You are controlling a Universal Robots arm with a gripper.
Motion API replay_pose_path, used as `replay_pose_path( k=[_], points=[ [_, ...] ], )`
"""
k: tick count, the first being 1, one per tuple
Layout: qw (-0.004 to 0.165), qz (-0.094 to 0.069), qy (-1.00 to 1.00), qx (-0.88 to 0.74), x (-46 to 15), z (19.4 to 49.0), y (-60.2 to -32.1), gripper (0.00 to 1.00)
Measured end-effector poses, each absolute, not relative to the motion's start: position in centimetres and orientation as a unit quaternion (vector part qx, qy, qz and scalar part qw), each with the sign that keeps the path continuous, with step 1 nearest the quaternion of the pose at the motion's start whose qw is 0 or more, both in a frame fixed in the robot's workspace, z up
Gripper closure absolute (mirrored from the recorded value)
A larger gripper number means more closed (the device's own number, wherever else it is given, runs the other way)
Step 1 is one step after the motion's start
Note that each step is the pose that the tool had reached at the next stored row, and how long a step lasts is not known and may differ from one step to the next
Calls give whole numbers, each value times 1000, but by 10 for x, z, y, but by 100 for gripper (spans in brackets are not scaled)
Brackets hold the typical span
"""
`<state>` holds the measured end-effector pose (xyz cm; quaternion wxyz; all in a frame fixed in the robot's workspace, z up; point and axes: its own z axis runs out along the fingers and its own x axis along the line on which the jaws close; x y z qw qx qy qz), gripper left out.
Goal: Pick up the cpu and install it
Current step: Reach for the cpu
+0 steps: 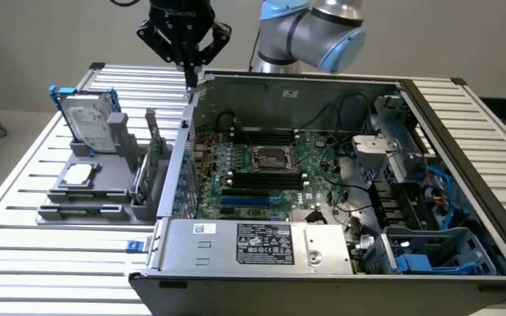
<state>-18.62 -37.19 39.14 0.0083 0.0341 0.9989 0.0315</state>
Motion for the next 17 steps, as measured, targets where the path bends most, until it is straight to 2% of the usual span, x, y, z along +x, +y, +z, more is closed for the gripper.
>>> replay_pose_path(
  k=[17],
  points=[
    [9, 32, 999, 34, -264, 378, -356, 89]
  ],
)
